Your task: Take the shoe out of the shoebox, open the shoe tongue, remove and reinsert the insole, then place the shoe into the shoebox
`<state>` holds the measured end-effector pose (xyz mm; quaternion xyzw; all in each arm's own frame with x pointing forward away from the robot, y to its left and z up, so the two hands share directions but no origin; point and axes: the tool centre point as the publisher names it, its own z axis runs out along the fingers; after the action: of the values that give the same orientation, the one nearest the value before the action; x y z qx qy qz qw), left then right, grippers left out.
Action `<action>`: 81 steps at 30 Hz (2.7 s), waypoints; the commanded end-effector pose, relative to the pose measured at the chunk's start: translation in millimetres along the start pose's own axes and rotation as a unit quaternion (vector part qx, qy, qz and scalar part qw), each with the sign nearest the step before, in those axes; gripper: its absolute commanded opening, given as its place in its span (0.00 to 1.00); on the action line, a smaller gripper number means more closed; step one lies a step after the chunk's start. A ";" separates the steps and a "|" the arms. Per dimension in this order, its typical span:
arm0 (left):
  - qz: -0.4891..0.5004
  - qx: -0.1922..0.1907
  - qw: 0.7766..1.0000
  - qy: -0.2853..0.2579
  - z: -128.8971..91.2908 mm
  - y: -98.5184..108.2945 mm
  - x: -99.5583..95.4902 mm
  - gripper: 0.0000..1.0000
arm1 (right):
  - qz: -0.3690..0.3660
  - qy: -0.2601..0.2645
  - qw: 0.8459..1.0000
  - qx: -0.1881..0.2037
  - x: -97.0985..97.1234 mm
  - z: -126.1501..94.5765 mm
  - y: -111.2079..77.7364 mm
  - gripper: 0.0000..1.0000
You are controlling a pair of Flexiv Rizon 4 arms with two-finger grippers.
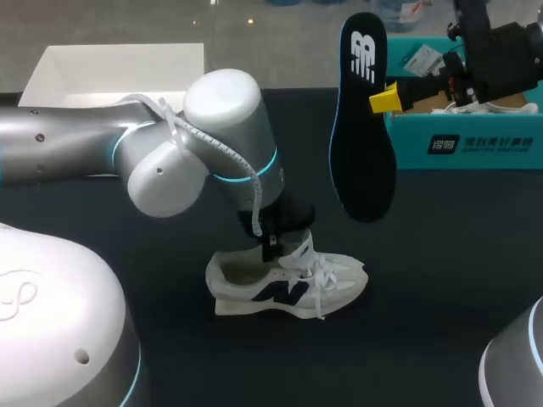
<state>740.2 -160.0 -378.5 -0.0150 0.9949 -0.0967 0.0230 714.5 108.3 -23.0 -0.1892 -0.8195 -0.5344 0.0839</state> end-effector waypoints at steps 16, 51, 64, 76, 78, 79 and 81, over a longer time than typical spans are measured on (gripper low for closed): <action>0.436 0.018 0.879 0.190 -54.7 -7.0 -45.4 0.00 | 0.001 0.000 1.000 0.001 -1.4 2.4 0.8 0.00; 0.770 0.055 0.625 0.116 -39.5 -23.2 -59.2 0.00 | 0.001 0.000 1.000 0.001 -1.4 2.4 0.8 0.00; 0.740 0.004 0.665 0.101 -24.8 -23.9 -50.2 0.00 | 0.001 0.000 1.000 0.001 -1.4 2.4 0.8 0.00; 0.737 0.011 0.663 0.130 -0.2 -34.9 -45.5 0.00 | 0.001 0.000 1.000 0.001 -1.4 2.4 0.8 0.00; 0.736 0.015 0.663 0.132 2.7 -36.3 -44.5 0.00 | 0.001 0.000 1.000 0.001 -1.4 2.4 0.8 0.00; 0.736 0.024 0.663 0.132 3.4 -36.8 -44.0 0.00 | 0.001 0.000 1.000 0.001 -1.4 2.4 0.8 0.00; 0.736 0.031 0.664 0.129 3.1 -38.5 -42.5 0.25 | 0.001 0.000 1.000 0.001 -1.4 2.4 0.8 0.00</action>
<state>780.5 -193.3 -367.2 0.7359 0.6718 -0.0744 -0.0403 714.5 108.3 -23.0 -0.1892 -0.8195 -0.5344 0.0839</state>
